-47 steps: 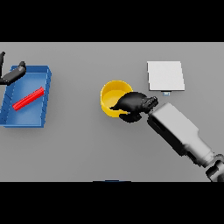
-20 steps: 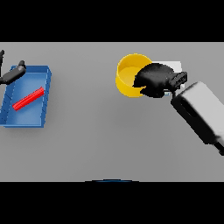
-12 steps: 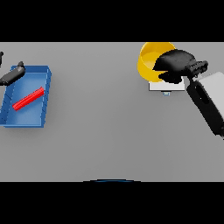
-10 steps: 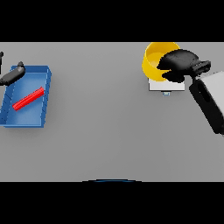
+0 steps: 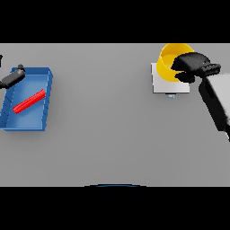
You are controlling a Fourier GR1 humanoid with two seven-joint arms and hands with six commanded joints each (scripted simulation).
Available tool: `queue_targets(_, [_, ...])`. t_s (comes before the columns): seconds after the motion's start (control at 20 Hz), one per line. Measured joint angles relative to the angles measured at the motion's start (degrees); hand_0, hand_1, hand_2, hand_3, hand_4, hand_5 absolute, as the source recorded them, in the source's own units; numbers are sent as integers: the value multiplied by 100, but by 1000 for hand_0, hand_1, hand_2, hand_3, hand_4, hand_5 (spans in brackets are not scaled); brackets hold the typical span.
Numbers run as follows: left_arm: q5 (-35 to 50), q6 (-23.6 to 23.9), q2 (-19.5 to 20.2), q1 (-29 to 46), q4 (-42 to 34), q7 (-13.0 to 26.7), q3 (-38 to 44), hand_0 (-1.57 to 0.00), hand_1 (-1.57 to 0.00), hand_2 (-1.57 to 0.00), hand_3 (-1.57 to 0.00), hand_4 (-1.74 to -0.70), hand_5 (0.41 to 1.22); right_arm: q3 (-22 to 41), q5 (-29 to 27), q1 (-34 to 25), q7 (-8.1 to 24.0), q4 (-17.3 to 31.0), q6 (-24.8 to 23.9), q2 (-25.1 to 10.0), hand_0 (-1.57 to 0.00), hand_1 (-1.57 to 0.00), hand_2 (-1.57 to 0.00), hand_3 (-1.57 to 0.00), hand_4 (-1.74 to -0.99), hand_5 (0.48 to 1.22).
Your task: Pick up the red beaker and tilt it to pour out 1 green nut into yellow bowl. Pick up the yellow bowl and place it on the metallic measuring scale.
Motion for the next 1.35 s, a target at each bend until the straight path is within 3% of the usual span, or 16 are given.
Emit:
queue_targets(0.2, [-8, 22, -34, 4, 2, -39, -9, 1, 1, 1, 1, -796, 729, -18, 25, -49, -58, 515, -239, 211, -1571, -1499, -1565, -1500, -1727, 1221])
queue_targets(0.4, [0, 28, -22, -53, -17, -22, 18, 1, 1, 1, 1, -806, 734, -60, 55, -177, -126, 884, -423, 268, -1548, -1420, -1568, -1481, -1721, 1221])
queue_targets(0.5, [-47, -2, -62, -104, 83, -31, -9, 1, 1, 1, 1, -811, 740, -47, 31, -127, -219, 931, -392, 295, -1536, -1411, -1569, -1165, -1728, 1221])
queue_targets(0.55, [-31, -11, -53, -87, 104, -86, 11, 1, 1, 1, 1, -813, 745, -76, -14, -186, -97, 994, -310, 336, -1543, -1443, -1496, -1022, -1659, 1221])
queue_targets(0.6, [-18, -38, -39, -101, 111, -78, 20, 1, 1, 1, 1, -812, 745, -97, -64, -266, -64, 1090, -225, 357, -1525, -1350, -1348, -907, -1596, 1134])
queue_targets(0.65, [8, -79, -26, -109, 145, -84, 39, 1, 1, 1, 1, -812, 744, -132, -112, -320, -63, 1162, -200, 366, -1219, -1083, -1132, -824, -1548, 1053])
queue_targets(0.75, [-37, -73, -162, -198, 228, -25, -21, 1, 1, 1, 1, -812, 745, -140, -120, -332, -75, 1246, -191, 409, -780, -692, -810, -711, -1470, 928])
queue_targets(0.9, [-70, -109, -193, -226, 351, -92, -32, 1, 1, 1, 1, -806, 738, -135, -91, -412, -158, 1411, -153, 406, -399, -354, -518, -604, -1410, 821])
queue_targets(1.1, [-12, -115, -219, -209, 346, -155, 0, 1, 1, 1, 1, -812, 736, -69, 3, -531, -384, 1679, -163, 459, -163, -144, -288, -475, -1356, 755])
queue_targets(1.35, [24, -92, -223, -185, 365, -121, 31, 1, 1, 1, 1, -821, 734, 41, 158, -629, -557, 1989, -192, 492, -53, -47, -115, -348, -1308, 733])
